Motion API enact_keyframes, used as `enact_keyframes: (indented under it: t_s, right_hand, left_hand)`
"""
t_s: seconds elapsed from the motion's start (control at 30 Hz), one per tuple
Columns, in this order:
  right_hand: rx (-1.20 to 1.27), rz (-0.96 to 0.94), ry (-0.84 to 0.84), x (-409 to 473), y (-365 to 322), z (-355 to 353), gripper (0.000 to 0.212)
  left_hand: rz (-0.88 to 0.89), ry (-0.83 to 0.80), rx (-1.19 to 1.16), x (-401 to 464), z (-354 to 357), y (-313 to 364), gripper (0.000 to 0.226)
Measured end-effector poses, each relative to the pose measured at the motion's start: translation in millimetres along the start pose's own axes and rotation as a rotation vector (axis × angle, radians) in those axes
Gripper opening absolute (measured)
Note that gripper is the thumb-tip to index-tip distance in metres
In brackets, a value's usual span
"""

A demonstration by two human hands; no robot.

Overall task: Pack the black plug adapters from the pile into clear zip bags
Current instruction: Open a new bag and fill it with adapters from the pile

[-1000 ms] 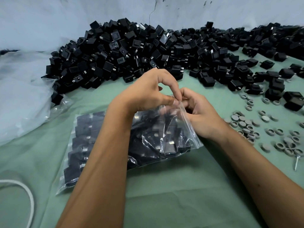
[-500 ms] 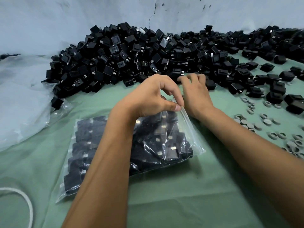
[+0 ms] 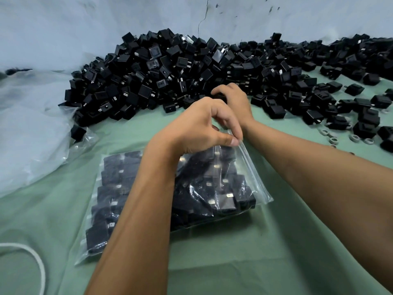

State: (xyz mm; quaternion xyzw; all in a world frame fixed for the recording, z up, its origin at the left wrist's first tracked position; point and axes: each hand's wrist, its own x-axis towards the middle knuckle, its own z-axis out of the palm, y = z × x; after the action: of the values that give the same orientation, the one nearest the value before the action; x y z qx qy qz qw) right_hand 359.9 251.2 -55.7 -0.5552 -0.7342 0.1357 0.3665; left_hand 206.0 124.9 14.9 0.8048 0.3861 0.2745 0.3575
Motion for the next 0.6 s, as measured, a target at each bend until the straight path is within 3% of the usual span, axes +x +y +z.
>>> enact_keyframes:
  t_s: [0.1,0.2,0.33,0.5,0.6]
  right_hand:
    - [0.260,0.152,0.106,-8,-3,-2,0.024]
    - [0.349,0.208,0.179,-17,-2,-2,0.018]
    - [0.615,0.339,0.295,-45,-3,-11,0.026]
    - [0.715,0.283,0.139,-108,-3,-37,0.016]
    - [0.798,0.177,0.004,-141,-3,-53,0.028]
  left_hand:
    - [-0.011,0.000,0.019,0,1,0,0.011]
    - [-0.017,0.006,0.011,0,0,-2,0.011]
    - [-0.016,-0.002,0.033,0,0,-1,0.011]
    - [-0.031,-0.003,0.060,1,0,1,0.012]
    - [-0.040,-0.005,0.080,0,-2,4,0.012]
